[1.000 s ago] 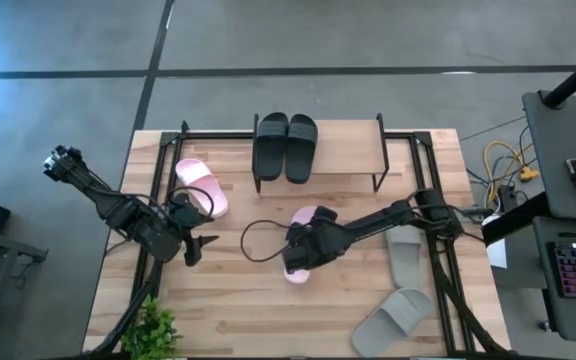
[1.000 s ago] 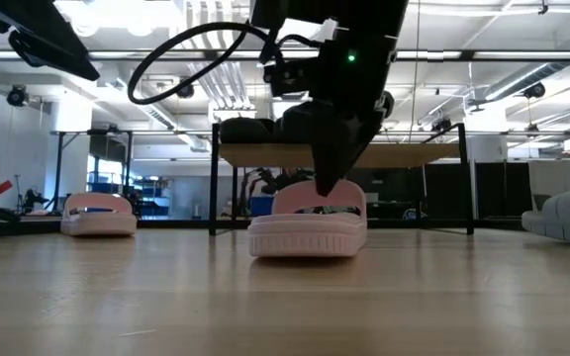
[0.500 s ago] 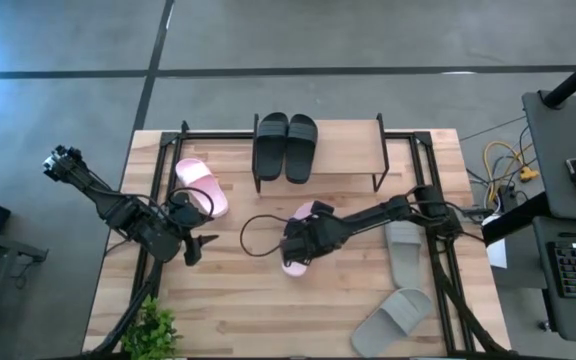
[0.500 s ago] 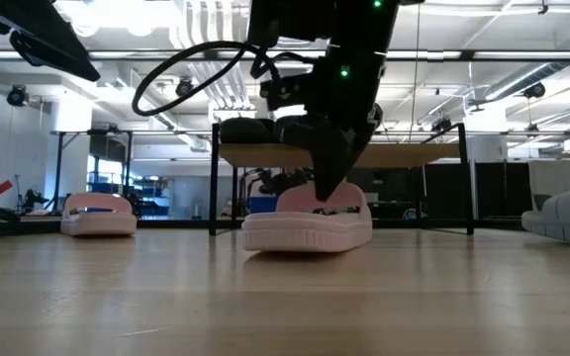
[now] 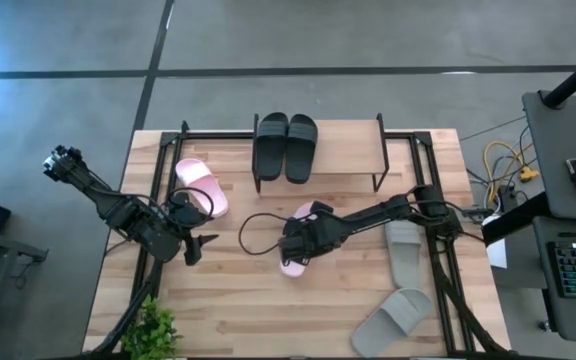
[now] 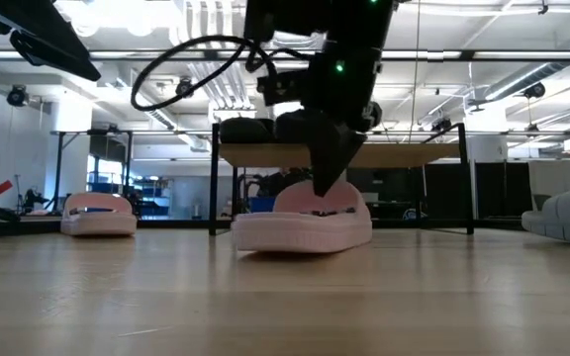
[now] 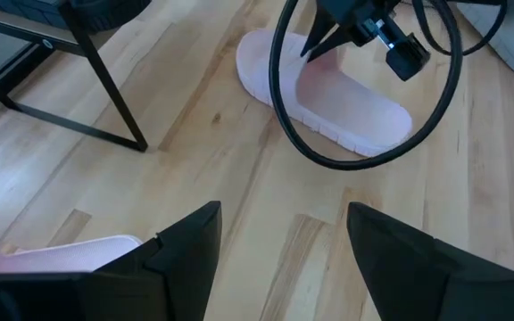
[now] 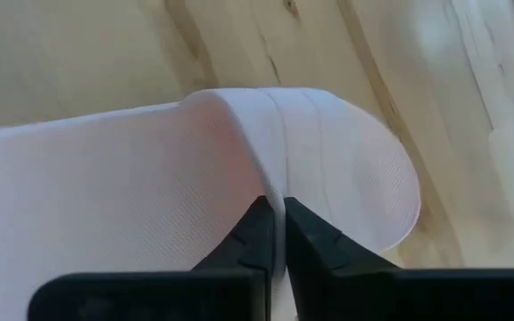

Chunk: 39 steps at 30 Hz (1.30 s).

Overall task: Pick and place slides into the shelf
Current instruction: Put the bottom pink slide on the shelf

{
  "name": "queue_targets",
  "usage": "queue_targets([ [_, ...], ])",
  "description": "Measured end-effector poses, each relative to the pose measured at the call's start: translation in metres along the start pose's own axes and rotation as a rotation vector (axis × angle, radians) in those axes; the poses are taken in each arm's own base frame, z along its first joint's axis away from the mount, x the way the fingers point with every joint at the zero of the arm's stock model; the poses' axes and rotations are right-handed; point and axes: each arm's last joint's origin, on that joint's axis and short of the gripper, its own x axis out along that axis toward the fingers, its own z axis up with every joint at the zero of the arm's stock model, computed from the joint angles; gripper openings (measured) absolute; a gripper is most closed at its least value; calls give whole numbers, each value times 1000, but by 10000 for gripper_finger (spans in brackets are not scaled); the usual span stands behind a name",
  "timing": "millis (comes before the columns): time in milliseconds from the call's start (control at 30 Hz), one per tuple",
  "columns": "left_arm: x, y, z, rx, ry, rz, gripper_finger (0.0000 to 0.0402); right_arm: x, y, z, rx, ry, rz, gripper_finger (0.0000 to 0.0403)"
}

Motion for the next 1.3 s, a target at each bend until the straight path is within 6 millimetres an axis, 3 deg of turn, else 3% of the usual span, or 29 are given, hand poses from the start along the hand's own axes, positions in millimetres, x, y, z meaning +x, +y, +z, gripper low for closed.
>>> queue_targets([
  [167,0,0,0,0,0,0,228,-29,-1,12,-17,-57,-51,10],
  [567,0,1,1,0,-25,24,228,-149,-25,27,-89,-289,-272,11],
  [700,0,1,1,2,-26,26,228,-178,-36,32,-134,-399,-340,12],
  [900,0,1,1,3,-32,33,228,-178,-71,50,-300,-384,-543,12],
  [1100,0,1,1,2,-30,34,228,-172,-144,69,-290,-272,-635,13],
  [1300,0,2,0,13,-29,53,228,-163,-210,75,-345,-119,-686,13],
])
